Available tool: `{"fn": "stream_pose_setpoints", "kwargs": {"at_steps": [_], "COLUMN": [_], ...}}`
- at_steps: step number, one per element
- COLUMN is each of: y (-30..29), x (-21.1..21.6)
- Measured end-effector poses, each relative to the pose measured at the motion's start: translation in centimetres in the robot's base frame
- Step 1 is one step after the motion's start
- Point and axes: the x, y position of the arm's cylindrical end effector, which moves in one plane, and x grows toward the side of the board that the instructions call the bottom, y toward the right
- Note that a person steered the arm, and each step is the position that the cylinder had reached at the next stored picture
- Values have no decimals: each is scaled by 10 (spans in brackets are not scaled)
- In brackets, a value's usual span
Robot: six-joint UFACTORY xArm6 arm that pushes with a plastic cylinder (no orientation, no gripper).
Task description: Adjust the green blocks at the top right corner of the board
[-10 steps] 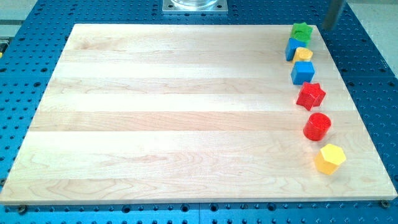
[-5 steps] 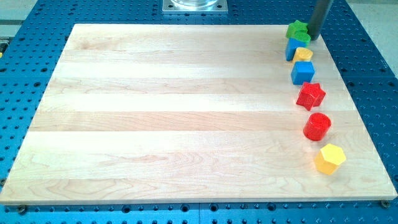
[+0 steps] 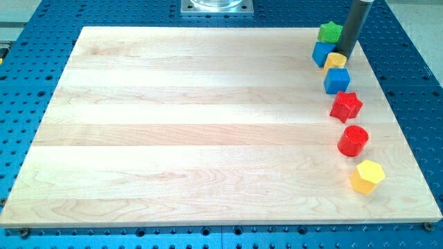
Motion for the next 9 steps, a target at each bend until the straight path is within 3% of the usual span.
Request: {"fn": "stream_pose_setpoints", "kwargs": {"at_steps": [3,9], "y": [55,6], "x": [-49,-43]}}
